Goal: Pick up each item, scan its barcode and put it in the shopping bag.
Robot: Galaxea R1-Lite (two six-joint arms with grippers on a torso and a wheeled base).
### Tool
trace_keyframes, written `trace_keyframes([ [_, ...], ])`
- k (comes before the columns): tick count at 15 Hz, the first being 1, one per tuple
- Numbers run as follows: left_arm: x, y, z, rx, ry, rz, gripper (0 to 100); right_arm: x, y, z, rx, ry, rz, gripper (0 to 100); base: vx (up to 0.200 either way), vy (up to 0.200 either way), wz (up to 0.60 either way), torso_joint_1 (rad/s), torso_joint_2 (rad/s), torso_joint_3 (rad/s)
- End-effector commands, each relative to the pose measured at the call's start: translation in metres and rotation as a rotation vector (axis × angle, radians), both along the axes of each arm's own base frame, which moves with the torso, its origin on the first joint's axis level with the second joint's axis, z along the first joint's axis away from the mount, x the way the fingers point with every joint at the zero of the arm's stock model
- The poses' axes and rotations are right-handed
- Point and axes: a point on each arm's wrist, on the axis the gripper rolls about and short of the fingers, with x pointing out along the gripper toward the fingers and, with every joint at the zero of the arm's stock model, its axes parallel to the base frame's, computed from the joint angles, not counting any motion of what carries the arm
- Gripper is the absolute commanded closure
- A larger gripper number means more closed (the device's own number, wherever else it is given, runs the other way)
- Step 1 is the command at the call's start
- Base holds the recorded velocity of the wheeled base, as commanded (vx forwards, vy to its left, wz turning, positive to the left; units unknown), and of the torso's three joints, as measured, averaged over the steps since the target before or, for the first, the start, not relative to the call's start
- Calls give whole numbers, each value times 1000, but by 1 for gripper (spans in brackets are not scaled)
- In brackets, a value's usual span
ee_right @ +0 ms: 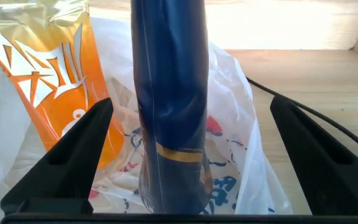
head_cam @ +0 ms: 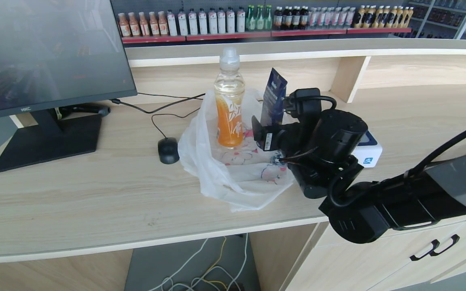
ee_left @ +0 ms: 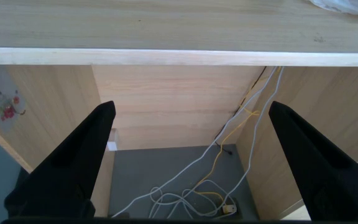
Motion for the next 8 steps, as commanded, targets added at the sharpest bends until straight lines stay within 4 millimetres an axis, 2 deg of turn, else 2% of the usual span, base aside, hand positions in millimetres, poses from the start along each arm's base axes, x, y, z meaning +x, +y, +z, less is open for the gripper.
trace_keyframes([
  [1,0,0,0,-1,2,0,0,-13,-6,17,15,-30,8,0,0,0,0,0,0,0],
  [2,0,0,0,-1,0,0,0,-25,-8,23,8,-36,20,0,0,0,0,0,0,0],
  [5,0,0,0,-1,0,0,0,-63,-11,22,0,-27,83,0,0,0,0,0,0,0],
  [8,0,0,0,-1,0,0,0,-98,-42,6,-21,-68,76,0,0,0,0,0,0,0],
])
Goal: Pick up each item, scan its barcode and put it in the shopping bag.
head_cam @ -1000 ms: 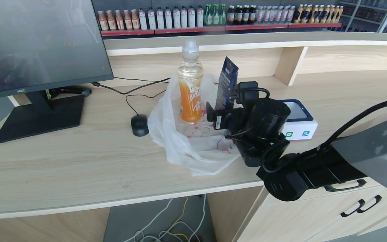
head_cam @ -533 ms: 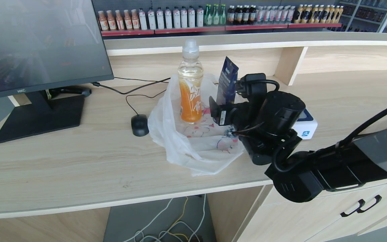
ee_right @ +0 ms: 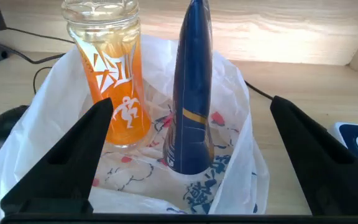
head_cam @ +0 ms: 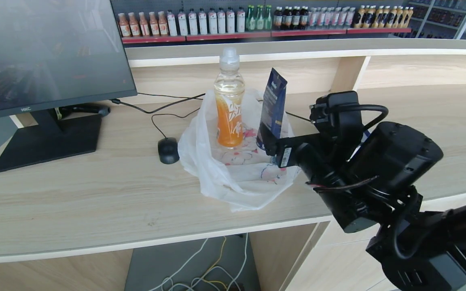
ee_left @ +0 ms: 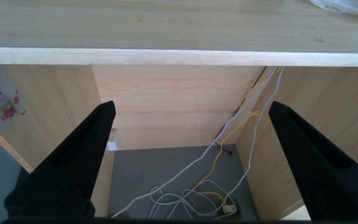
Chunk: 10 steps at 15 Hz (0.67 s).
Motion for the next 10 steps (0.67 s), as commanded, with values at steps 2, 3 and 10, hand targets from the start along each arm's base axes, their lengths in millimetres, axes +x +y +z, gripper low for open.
trace_keyframes([
  [2,0,0,0,0,0,0,0,-58,-52,-15,-18,-39,-2,0,0,0,0,0,0,0],
  [3,0,0,0,0,0,0,0,-76,-68,-18,-29,-22,5,0,0,0,0,0,0,0],
  [10,0,0,0,0,0,0,0,-135,-135,-46,-35,102,-67,0,0,0,0,0,0,0],
])
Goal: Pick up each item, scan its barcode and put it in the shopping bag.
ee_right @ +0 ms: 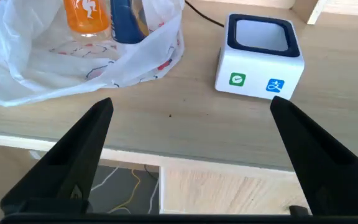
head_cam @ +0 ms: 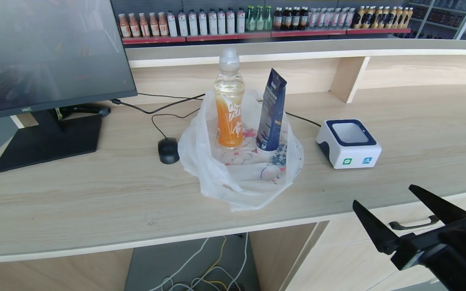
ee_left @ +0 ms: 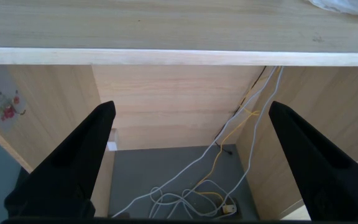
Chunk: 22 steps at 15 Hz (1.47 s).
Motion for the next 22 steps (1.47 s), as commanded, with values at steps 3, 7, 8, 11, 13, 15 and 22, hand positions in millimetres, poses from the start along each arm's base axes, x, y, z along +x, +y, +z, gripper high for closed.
trace_keyframes([
  [3,0,0,0,0,0,0,0,-16,-17,-2,18,60,-20,0,0,0,0,0,0,0],
  [7,0,0,0,0,0,0,0,-49,-46,-26,-71,279,-11,0,0,0,0,0,0,0],
  [8,0,0,0,0,0,0,0,-62,-54,-32,-108,312,38,0,0,0,0,0,0,0],
  [11,0,0,0,0,0,0,0,-98,-85,-57,-238,371,194,0,0,0,0,0,0,0],
  [13,0,0,0,0,0,0,0,-111,-95,-62,-256,358,397,0,0,0,0,0,0,0],
  [15,0,0,0,0,0,0,0,-113,-94,-61,-252,356,497,0,0,0,0,0,0,0],
  [22,0,0,0,0,0,0,0,-117,-94,-63,-196,362,624,0,0,0,0,0,0,0],
])
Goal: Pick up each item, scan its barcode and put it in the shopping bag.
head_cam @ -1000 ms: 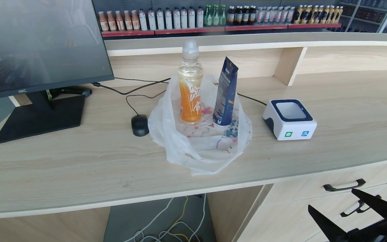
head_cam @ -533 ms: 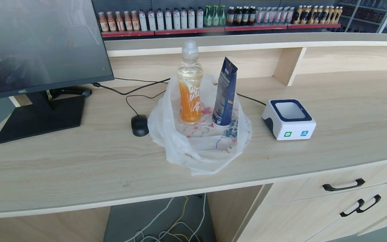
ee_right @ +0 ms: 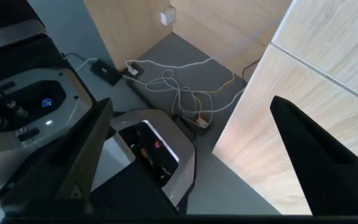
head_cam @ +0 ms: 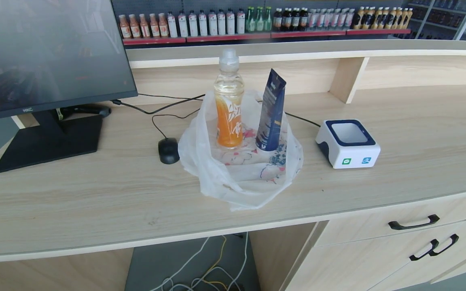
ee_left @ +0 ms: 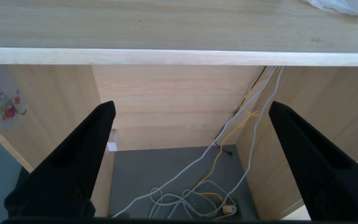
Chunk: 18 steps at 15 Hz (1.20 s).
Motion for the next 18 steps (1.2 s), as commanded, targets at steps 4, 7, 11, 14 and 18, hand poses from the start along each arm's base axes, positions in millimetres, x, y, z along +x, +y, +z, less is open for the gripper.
trace_keyframes([
  [4,0,0,0,0,0,0,0,3,1,0,-26,26,-196,0,0,0,0,0,0,0],
  [7,0,0,0,0,0,0,0,2,-1,0,2,31,-486,0,0,0,0,0,0,0],
  [11,0,0,0,0,0,0,0,-7,-4,-1,50,-66,-758,0,0,0,0,0,0,0],
  [14,0,0,0,0,0,0,0,-18,-3,-1,126,-175,-938,0,0,0,0,0,0,0],
  [18,0,0,0,0,0,0,0,-28,-3,-4,218,-287,-935,0,0,0,0,0,0,0],
])
